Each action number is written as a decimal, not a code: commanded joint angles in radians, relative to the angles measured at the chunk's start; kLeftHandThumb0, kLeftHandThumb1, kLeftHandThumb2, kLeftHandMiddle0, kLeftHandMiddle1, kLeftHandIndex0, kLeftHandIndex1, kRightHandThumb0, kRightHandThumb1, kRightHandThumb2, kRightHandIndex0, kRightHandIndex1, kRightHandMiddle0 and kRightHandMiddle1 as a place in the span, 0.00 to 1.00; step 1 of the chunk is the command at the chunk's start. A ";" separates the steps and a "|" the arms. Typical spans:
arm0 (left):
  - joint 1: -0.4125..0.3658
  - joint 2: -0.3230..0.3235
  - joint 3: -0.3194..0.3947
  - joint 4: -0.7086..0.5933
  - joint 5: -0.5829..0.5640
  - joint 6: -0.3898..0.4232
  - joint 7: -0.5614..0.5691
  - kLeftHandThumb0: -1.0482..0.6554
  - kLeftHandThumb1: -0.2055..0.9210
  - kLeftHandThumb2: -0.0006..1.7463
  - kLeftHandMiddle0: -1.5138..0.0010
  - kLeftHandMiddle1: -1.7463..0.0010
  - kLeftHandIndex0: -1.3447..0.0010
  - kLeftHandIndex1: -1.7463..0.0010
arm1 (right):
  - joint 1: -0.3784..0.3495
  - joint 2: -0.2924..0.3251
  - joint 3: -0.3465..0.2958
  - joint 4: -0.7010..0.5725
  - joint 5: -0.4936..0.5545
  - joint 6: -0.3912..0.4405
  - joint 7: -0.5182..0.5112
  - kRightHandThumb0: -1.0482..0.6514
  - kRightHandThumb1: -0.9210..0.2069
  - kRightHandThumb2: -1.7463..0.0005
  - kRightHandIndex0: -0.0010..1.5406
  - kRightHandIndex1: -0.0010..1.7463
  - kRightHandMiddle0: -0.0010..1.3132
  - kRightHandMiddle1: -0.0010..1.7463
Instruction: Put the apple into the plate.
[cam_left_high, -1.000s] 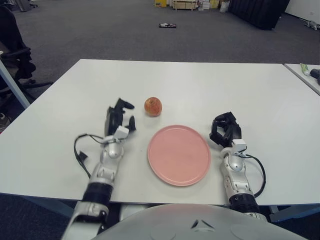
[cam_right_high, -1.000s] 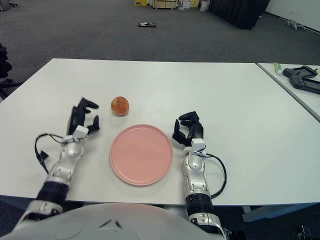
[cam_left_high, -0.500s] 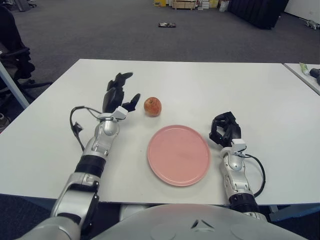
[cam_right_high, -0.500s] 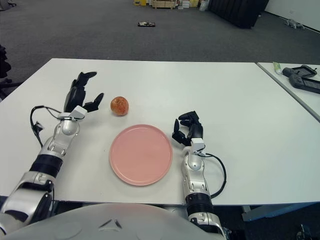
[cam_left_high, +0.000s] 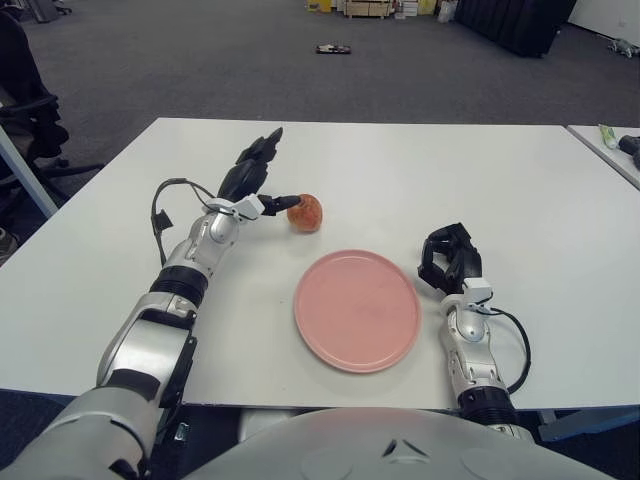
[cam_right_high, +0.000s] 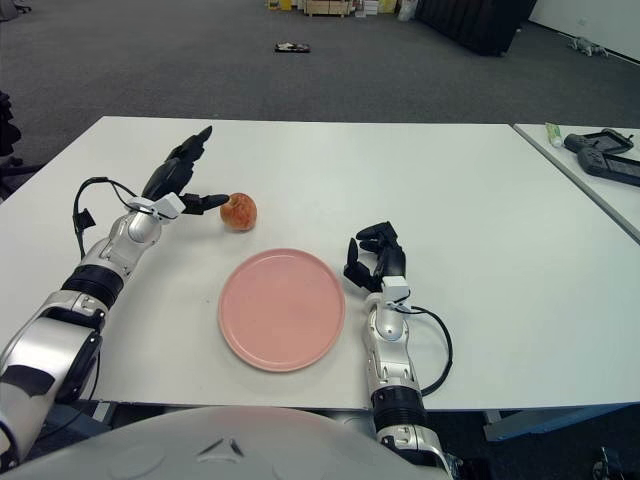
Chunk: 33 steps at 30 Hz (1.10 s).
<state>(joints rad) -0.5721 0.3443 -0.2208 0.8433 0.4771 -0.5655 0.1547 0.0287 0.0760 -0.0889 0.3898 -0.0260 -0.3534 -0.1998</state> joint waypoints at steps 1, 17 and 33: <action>-0.048 0.006 -0.031 0.014 0.022 -0.019 -0.024 0.00 0.72 0.23 1.00 1.00 1.00 1.00 | 0.025 0.001 -0.007 0.032 0.009 0.017 0.004 0.37 0.33 0.41 0.45 1.00 0.33 1.00; -0.169 -0.028 -0.180 0.295 0.114 -0.018 -0.099 0.05 0.50 0.38 1.00 1.00 1.00 1.00 | 0.041 -0.001 -0.007 0.019 0.002 0.017 -0.003 0.37 0.35 0.39 0.46 1.00 0.34 1.00; -0.207 -0.094 -0.331 0.456 0.238 0.140 -0.084 0.11 0.34 0.51 1.00 1.00 1.00 1.00 | 0.046 -0.001 -0.011 0.019 -0.007 0.016 -0.022 0.37 0.34 0.40 0.45 1.00 0.34 1.00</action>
<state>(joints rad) -0.7784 0.2683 -0.5151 1.2612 0.6763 -0.4561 0.0813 0.0445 0.0721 -0.0920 0.3770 -0.0281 -0.3658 -0.2094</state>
